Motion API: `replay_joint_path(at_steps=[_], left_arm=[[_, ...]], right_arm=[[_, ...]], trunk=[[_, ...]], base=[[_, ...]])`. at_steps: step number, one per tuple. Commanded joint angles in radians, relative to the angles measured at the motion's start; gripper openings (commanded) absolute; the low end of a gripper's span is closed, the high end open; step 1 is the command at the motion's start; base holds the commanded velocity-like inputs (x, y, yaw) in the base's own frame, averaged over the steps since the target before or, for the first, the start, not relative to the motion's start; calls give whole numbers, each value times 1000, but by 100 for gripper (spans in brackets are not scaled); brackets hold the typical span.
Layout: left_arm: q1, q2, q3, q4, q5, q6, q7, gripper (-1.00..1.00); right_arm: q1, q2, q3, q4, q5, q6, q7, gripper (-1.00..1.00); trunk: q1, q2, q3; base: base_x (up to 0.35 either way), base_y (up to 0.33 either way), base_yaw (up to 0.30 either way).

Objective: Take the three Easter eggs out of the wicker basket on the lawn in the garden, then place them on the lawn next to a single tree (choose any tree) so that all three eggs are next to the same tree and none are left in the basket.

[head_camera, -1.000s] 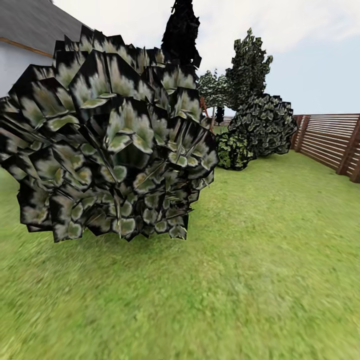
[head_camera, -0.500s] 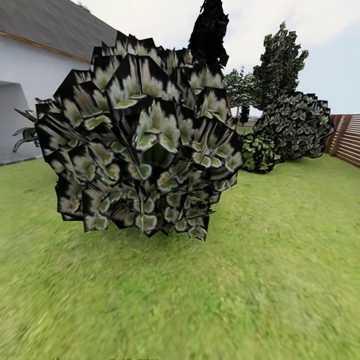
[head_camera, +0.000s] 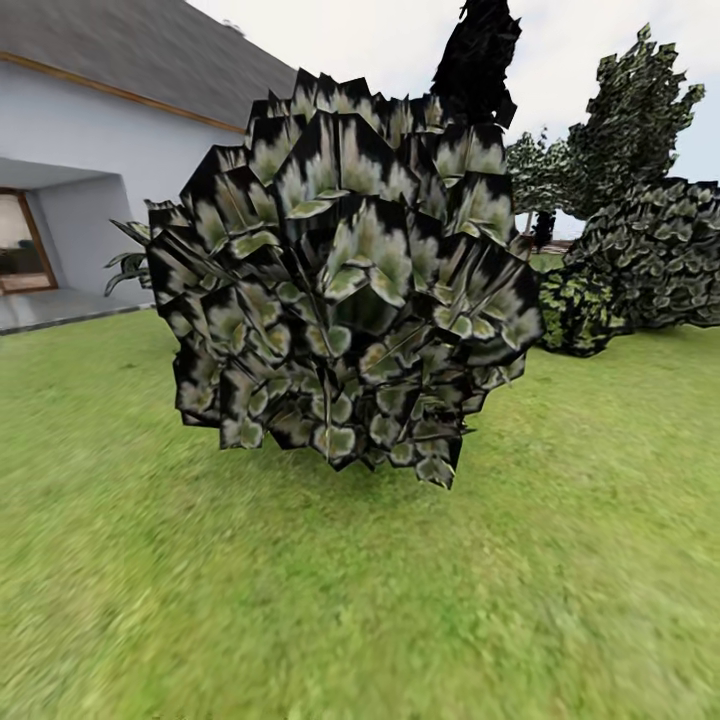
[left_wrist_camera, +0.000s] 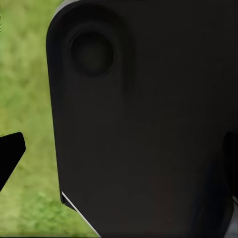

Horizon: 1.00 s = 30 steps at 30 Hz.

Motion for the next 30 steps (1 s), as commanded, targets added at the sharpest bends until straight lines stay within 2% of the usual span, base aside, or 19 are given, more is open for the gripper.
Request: replay_joint_path(at_steps=[1,30], left_arm=[[1,0,1,-2,1,0,-1,100],[1,1,2,-2,3,0,1,100]], right_arm=[[-1,0,0,1,1,-3,-1,100],[-1,-4,-1,6,0,-31,-1,100]], trunk=[[0,0,-1],[0,0,-1]], base=[[0,0,293],[0,0,293]])
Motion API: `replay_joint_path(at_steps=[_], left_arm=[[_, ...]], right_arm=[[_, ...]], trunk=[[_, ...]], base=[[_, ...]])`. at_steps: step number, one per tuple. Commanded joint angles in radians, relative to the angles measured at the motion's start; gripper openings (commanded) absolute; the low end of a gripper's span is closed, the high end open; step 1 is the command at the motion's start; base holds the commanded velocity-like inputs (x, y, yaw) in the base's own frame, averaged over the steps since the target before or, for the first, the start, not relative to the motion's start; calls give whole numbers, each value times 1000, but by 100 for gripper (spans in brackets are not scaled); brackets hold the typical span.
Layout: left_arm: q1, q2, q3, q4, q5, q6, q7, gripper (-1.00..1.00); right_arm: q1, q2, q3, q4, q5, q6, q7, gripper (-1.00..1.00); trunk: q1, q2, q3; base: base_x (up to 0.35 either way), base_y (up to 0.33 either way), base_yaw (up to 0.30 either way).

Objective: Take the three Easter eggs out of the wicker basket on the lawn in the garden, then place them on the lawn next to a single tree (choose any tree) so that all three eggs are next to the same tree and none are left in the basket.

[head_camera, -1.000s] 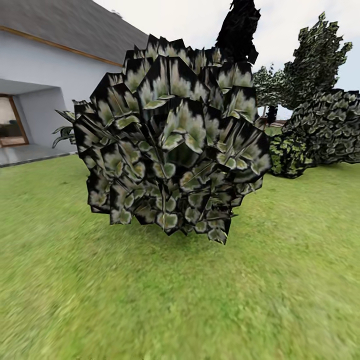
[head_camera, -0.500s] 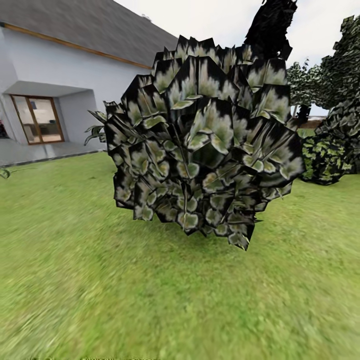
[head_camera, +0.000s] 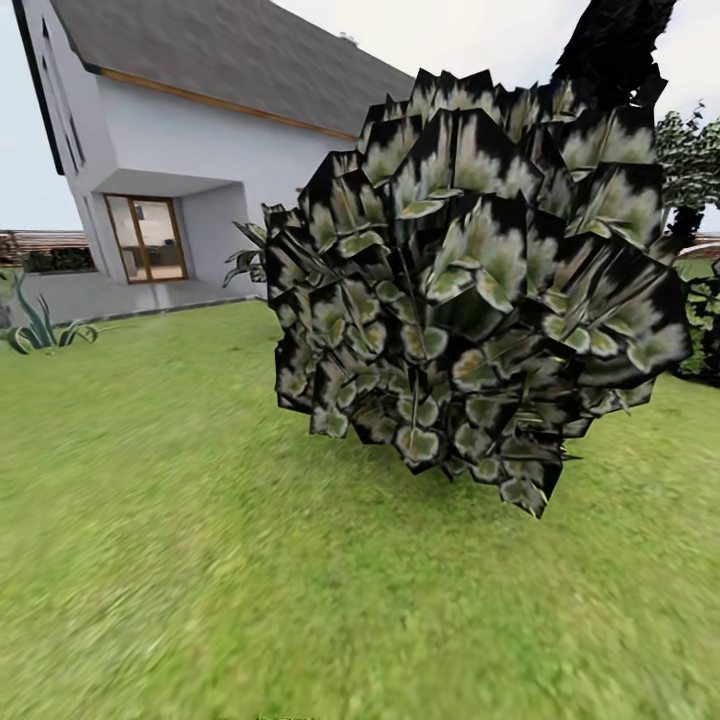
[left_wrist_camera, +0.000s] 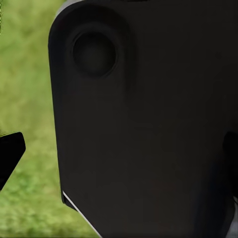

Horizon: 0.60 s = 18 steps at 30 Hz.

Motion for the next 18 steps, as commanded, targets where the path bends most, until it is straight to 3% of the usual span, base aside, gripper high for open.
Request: replay_joint_path(at_steps=[1,18], left_arm=[[1,0,1,-2,1,0,-1,100],[1,-1,1,-2,1,-1,0,100]], right_arm=[[-1,0,0,1,1,-3,-1,100],[-1,1,1,-1,1,-3,-1,100]], trunk=[[0,0,-1],[0,0,-1]], base=[[0,0,293],[0,0,293]])
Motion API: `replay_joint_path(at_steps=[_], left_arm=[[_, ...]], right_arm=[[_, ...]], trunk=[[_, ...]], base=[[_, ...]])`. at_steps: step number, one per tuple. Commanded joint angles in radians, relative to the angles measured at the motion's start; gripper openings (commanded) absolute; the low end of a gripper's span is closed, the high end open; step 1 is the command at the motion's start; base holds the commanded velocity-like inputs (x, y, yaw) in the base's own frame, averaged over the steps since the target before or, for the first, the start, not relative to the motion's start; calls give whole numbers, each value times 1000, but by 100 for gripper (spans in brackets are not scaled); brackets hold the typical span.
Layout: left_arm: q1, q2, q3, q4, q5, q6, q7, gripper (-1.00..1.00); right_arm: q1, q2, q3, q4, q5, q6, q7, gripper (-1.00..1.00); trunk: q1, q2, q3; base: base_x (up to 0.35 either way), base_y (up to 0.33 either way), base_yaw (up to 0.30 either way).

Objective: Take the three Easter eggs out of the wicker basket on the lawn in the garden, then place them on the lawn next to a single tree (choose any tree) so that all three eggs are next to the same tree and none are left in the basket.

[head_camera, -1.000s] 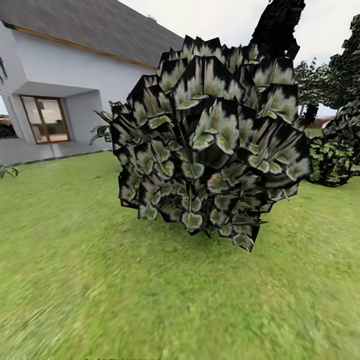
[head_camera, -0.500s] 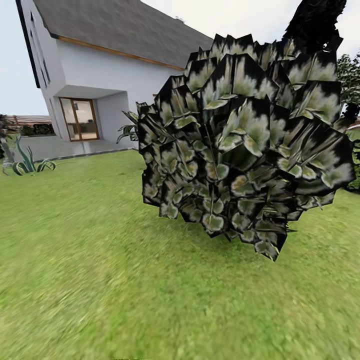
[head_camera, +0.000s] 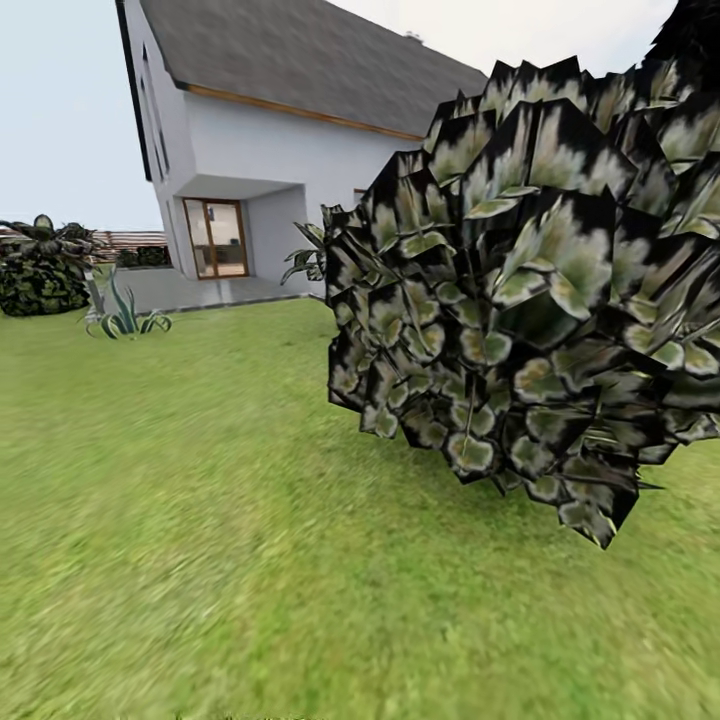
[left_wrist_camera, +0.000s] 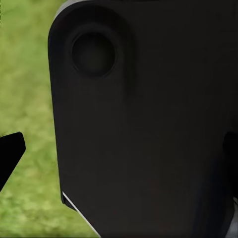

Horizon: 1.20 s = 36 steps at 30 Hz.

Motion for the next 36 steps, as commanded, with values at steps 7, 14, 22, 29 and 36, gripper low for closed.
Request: replay_joint_path(at_steps=[7,14,22,29,36], left_arm=[[1,0,1,-2,1,-1,-1,100],[1,1,1,-3,1,-1,-1,100],[1,1,1,-3,1,-3,-1,100],[1,1,1,-12,1,-4,-1,100],[1,1,0,-22,1,-4,-1,100]], right_arm=[[-1,0,0,1,1,-3,-1,100],[-1,0,-1,1,1,-3,-1,100],[-1,0,0,1,1,-3,-1,100],[-1,0,1,1,1,-3,-1,100],[-1,0,0,0,1,-3,-1,100]], trunk=[[0,0,-1],[0,0,-1],[0,0,-1],[0,0,-1],[0,0,-1]], base=[[0,0,293],[0,0,293],[0,0,293],[0,0,293],[0,0,293]])
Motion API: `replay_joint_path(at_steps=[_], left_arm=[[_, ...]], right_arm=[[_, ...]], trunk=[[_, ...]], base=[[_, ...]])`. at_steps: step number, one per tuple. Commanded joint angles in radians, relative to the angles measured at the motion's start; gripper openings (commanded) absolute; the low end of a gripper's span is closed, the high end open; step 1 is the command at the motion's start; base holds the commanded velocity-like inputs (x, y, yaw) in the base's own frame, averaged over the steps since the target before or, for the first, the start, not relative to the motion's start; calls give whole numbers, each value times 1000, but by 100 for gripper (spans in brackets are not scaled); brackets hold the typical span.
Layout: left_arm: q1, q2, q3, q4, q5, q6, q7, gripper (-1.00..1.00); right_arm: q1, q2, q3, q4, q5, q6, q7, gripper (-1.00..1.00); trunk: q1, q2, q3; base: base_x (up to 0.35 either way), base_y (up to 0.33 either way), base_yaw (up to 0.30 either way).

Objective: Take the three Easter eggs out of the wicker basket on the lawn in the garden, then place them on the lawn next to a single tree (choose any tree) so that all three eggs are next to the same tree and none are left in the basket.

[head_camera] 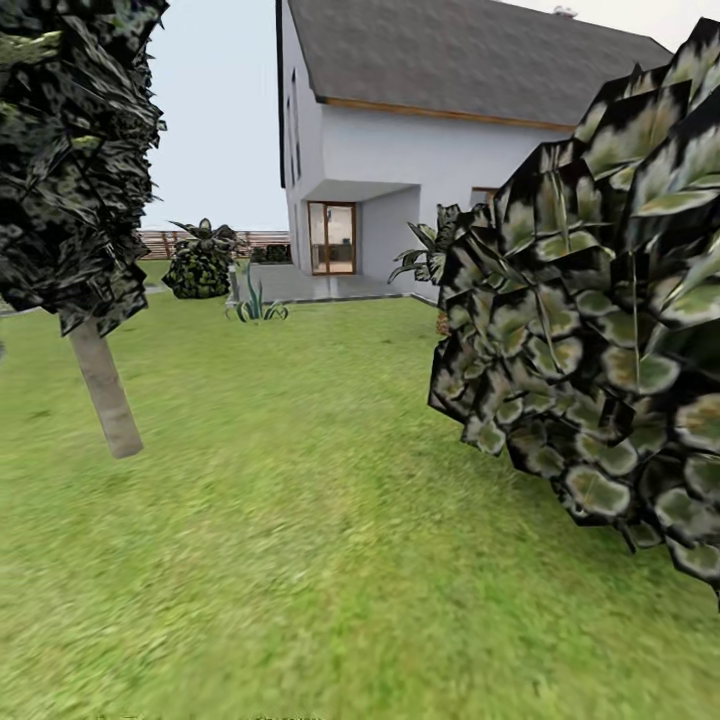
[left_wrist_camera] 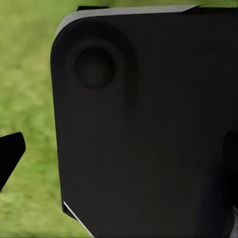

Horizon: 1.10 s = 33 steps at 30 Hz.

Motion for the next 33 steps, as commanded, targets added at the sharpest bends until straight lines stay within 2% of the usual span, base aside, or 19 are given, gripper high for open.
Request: replay_joint_path(at_steps=[1,33], left_arm=[[1,0,0,-2,1,0,-1,100],[1,2,-1,-36,0,0,-1,100]], right_arm=[[-1,0,0,1,1,-3,-1,100],[-1,2,1,-2,1,-5,-1,100]], trunk=[[0,0,-1],[0,0,-1]], base=[[0,0,293],[0,0,293]])
